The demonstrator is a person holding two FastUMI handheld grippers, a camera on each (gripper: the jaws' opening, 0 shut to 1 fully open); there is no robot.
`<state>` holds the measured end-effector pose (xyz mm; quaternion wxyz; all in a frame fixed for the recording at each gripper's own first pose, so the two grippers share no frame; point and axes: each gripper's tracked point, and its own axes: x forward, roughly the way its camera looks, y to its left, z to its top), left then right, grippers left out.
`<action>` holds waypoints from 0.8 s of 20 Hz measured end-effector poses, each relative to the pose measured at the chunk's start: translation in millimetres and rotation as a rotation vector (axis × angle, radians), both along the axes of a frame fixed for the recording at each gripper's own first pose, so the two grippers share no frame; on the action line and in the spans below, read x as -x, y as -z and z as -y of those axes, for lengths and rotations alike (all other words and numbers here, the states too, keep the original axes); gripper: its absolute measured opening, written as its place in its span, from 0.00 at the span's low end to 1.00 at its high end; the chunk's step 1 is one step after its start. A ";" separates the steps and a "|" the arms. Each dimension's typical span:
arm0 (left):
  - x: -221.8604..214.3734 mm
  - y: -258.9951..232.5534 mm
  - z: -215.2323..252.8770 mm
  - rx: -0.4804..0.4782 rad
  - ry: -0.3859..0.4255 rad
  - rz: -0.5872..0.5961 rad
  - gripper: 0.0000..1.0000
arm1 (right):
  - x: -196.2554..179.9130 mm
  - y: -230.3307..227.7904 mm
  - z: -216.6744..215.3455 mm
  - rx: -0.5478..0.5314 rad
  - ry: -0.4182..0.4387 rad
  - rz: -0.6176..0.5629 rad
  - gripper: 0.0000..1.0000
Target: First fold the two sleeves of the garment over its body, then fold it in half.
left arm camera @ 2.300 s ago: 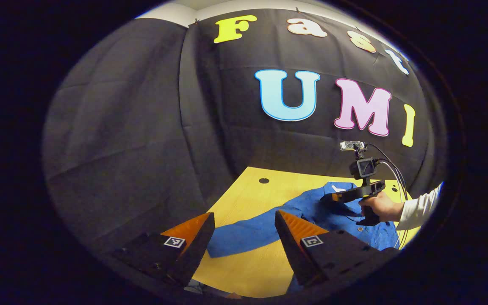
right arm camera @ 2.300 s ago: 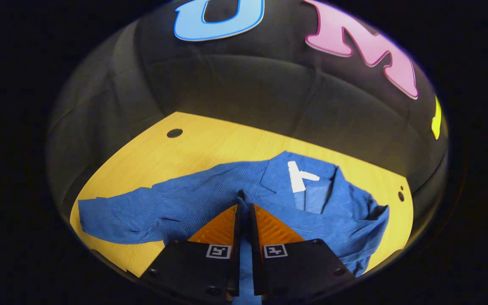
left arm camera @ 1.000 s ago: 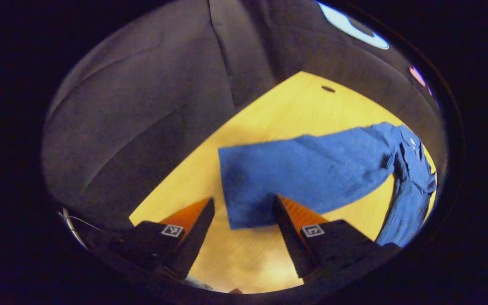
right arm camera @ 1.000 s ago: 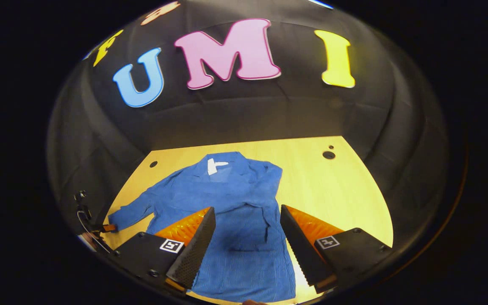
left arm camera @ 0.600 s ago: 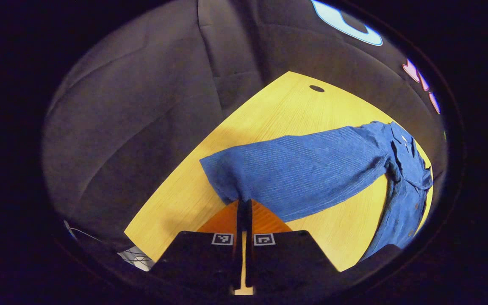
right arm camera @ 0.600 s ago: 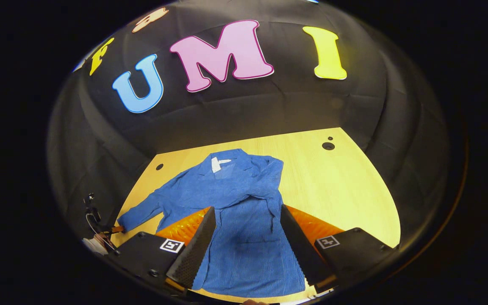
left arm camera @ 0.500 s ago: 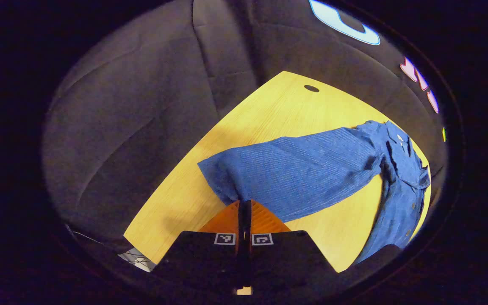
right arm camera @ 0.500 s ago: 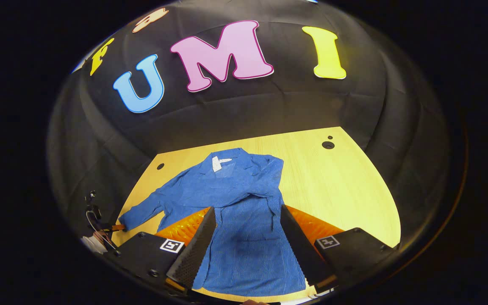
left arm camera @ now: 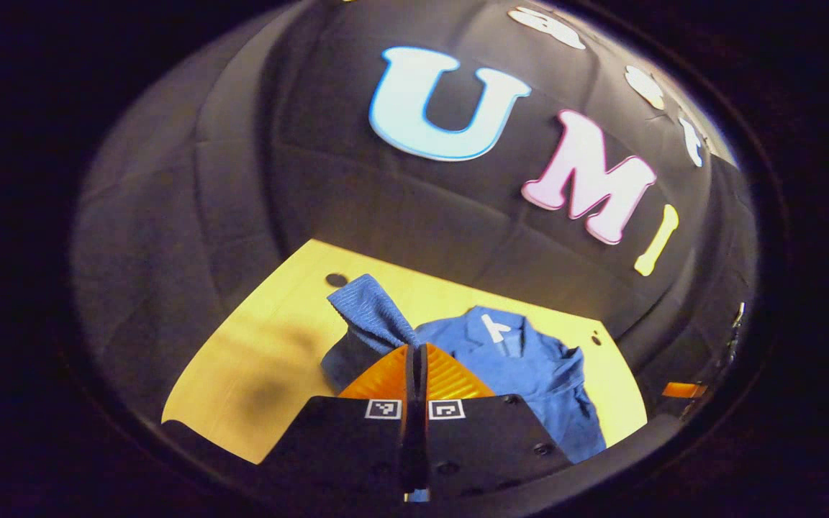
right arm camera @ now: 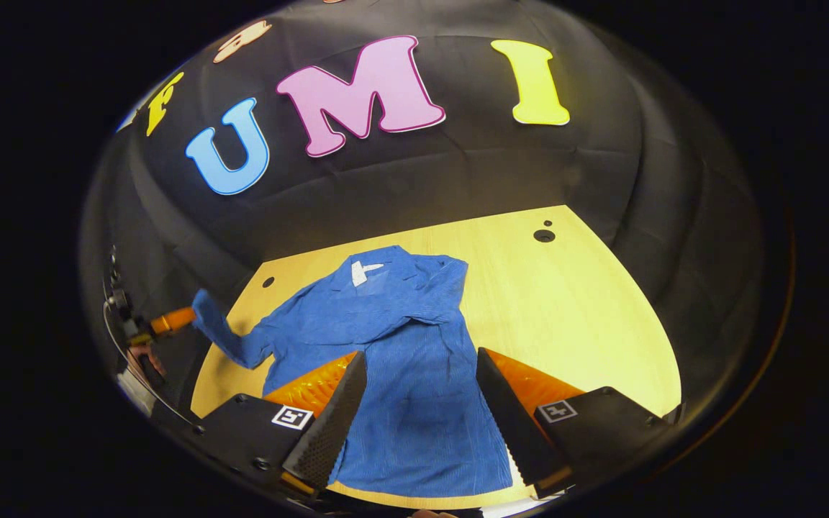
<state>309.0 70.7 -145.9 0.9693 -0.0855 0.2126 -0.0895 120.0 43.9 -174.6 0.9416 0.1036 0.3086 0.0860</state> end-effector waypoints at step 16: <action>-77.7 113.6 344.7 -0.150 0.514 -0.323 0.00 | 40.2 57.4 71.6 -0.086 0.100 -0.128 0.98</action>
